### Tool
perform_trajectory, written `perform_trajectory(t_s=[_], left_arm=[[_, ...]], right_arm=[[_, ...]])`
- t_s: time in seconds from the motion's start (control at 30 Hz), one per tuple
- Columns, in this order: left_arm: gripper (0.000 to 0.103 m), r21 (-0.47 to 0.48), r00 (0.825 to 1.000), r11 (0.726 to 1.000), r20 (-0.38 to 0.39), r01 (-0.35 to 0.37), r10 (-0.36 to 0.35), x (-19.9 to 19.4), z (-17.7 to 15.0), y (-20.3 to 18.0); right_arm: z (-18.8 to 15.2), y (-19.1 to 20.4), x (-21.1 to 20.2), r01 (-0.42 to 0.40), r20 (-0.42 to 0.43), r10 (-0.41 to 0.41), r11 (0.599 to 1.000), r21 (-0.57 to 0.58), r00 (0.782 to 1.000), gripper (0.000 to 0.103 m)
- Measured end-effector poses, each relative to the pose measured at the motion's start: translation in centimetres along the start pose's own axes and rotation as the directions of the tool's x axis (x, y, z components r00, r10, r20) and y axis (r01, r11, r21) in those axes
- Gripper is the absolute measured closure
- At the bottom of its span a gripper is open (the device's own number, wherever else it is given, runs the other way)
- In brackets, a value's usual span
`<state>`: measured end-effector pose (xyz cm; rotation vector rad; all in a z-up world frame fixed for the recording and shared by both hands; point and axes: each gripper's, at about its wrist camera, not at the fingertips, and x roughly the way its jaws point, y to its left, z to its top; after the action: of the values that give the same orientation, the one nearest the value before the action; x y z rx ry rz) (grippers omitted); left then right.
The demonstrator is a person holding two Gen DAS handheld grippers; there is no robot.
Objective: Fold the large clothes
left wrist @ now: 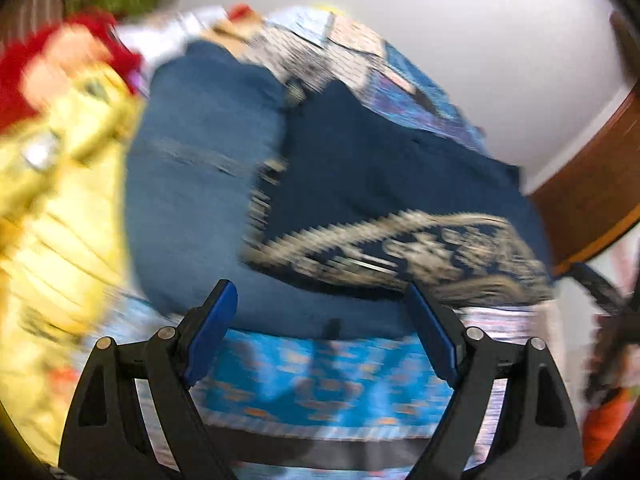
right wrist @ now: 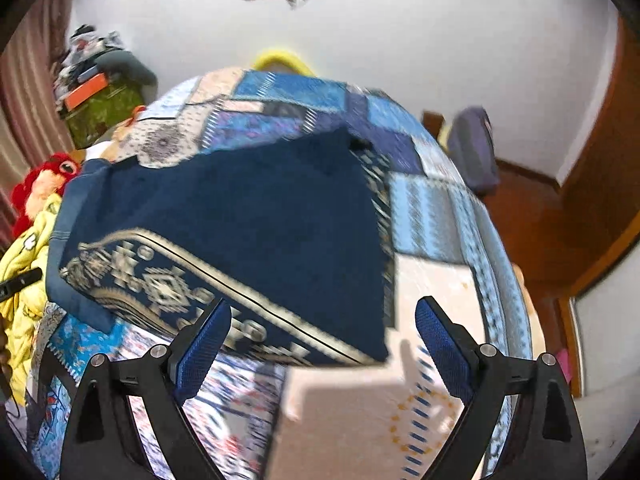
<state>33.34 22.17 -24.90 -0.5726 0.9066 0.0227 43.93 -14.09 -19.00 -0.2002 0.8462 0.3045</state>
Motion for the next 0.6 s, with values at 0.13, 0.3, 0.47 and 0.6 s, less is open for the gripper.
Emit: perform_trajectory(t_s=[0.13, 0.3, 0.47, 0.6], left_arm=[[0.018, -0.108, 0.985, 0.981, -0.041, 0.163, -0.169, 2.6, -0.4, -0.3], [0.018, -0.256, 0.951, 0.920, -0.007, 0.298, -0.310, 5.7, 0.2, 0.7], [0.020, -0.303, 0.942, 0.894, 0.051, 0.331, -0.331, 8.2, 1.9, 1.7], [0.038, -0.250, 0.960, 0.929, 0.128, 0.274, -0.249, 8.5, 3.9, 1.0]], right_arm=[[1.0, 3.5, 1.2, -0.026, 0.010, 0.027, 0.997, -0.073, 1.000, 0.010], [0.7, 5.8, 5.3, -0.039, -0.062, 0.032, 0.994, -0.103, 0.998, 0.010], [-0.3, 5.9, 8.1, -0.033, -0.083, 0.029, 0.998, -0.049, 0.996, 0.008], [0.3, 5.9, 8.2, -0.048, -0.107, 0.039, 0.996, -0.081, 0.993, 0.007]])
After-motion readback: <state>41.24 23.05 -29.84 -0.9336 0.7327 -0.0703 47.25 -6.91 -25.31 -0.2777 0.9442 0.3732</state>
